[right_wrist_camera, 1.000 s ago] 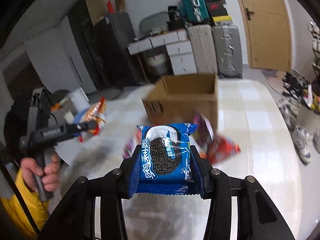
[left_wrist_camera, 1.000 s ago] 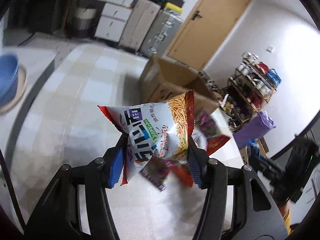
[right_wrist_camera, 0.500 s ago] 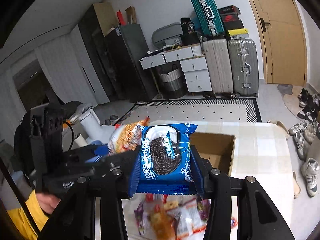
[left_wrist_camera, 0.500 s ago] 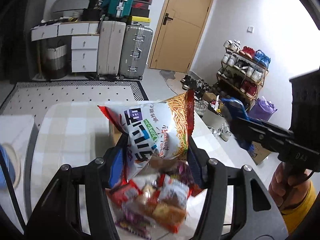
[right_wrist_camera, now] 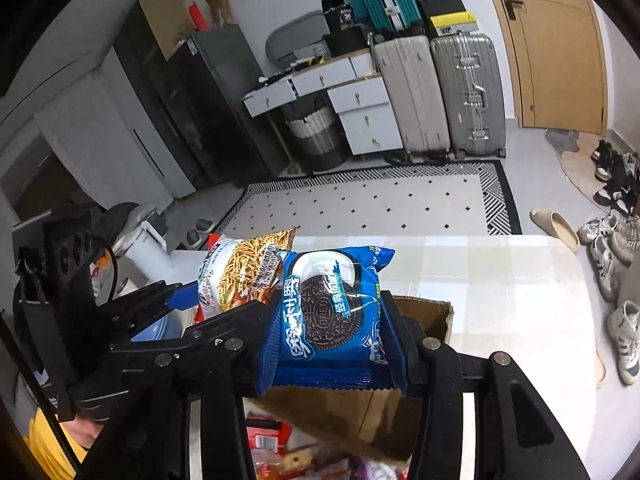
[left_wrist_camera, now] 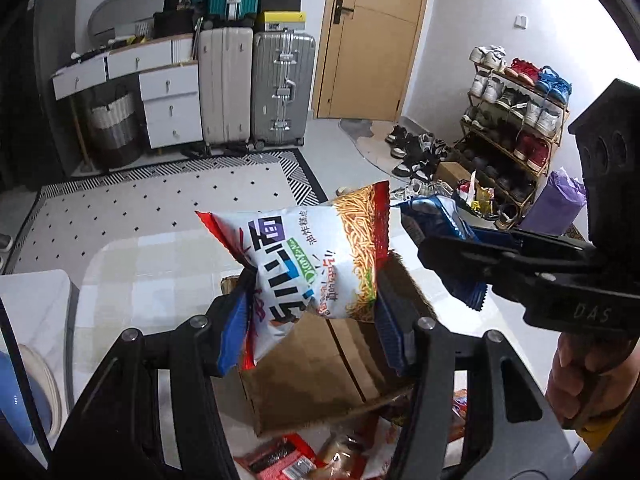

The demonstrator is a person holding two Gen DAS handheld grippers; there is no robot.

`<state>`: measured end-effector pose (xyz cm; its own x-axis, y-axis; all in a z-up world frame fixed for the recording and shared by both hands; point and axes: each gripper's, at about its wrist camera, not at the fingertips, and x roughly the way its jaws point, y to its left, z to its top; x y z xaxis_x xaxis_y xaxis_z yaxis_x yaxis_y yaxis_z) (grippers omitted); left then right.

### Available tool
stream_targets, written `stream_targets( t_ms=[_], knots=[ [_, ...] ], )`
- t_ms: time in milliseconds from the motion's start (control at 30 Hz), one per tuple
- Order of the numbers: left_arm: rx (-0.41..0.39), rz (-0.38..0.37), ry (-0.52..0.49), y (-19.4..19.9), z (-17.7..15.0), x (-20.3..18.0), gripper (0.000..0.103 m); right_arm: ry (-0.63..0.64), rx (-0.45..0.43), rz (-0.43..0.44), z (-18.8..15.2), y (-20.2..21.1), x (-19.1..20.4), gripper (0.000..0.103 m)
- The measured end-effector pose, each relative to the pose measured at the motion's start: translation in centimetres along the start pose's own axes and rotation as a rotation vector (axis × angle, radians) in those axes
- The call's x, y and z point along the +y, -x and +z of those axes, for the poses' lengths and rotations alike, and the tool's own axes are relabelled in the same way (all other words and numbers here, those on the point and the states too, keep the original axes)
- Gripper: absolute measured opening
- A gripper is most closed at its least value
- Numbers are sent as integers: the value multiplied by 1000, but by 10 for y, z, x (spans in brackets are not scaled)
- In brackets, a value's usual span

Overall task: Organize snacks
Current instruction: 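Lift both held snacks and carry them over the cardboard box, then open both tools to drop the snacks into the box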

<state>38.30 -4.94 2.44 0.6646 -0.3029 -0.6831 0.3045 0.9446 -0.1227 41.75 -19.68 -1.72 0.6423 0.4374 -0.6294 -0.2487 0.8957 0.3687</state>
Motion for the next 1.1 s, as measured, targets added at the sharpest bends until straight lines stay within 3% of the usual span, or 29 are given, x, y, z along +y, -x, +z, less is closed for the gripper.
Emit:
stream_targets(
  t_ms=[167,500,1100],
  knots=[
    [39,0,3,-45,5,18,53,-11,32,-3,-5,-21,-10,45],
    [76,0,4,-89,1,29,53,-14,68,-15,-17,-35,-15,45],
    [115,-9,-35,-106,-21,19,56,-11,112,-44,-33,-41,-17,46]
  ],
)
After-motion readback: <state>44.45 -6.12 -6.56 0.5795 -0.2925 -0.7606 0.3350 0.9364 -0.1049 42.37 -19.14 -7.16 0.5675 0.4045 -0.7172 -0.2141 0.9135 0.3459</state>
